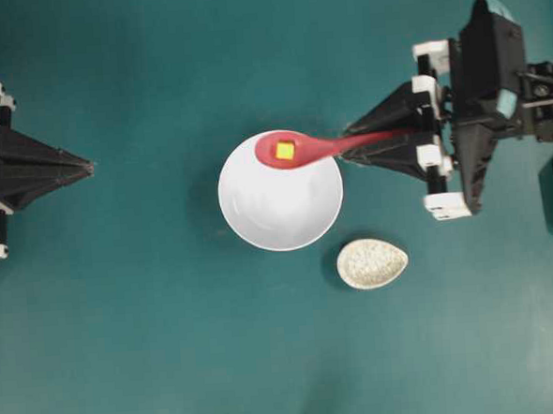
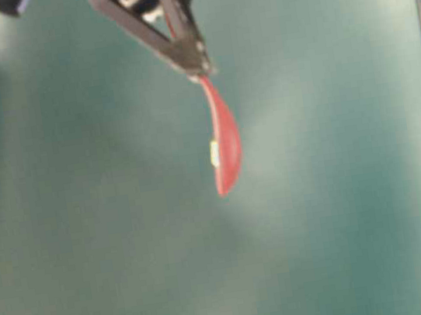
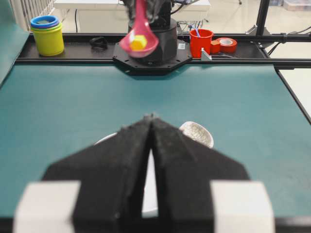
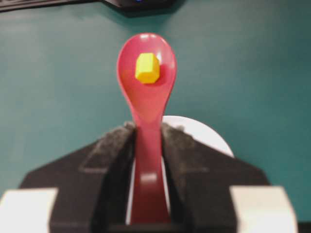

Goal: Scoop the yellow hexagonal prism block from the bowl with a spoon using the right arm.
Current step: 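Raise the spoon holding the yellow block above the bowl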

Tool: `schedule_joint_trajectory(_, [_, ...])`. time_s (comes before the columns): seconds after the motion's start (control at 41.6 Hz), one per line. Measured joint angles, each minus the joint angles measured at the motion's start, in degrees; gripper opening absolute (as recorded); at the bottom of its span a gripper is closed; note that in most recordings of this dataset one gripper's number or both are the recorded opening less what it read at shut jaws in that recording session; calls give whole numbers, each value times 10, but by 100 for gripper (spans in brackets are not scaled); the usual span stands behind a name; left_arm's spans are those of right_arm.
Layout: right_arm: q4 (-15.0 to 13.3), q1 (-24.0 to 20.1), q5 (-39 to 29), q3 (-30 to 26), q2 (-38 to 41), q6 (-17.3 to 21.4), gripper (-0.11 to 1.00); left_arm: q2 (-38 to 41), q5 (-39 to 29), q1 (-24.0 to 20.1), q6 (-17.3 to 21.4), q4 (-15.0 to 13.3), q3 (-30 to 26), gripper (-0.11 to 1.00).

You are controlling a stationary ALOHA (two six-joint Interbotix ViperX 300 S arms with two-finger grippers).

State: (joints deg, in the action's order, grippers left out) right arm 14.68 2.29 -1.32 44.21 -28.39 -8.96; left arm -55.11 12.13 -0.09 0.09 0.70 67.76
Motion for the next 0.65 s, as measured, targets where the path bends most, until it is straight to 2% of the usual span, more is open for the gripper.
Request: schedule_joint_trajectory(0.649, [-8,-4,2,1,-5,-2,25,-2,1,0,1,1,0,0])
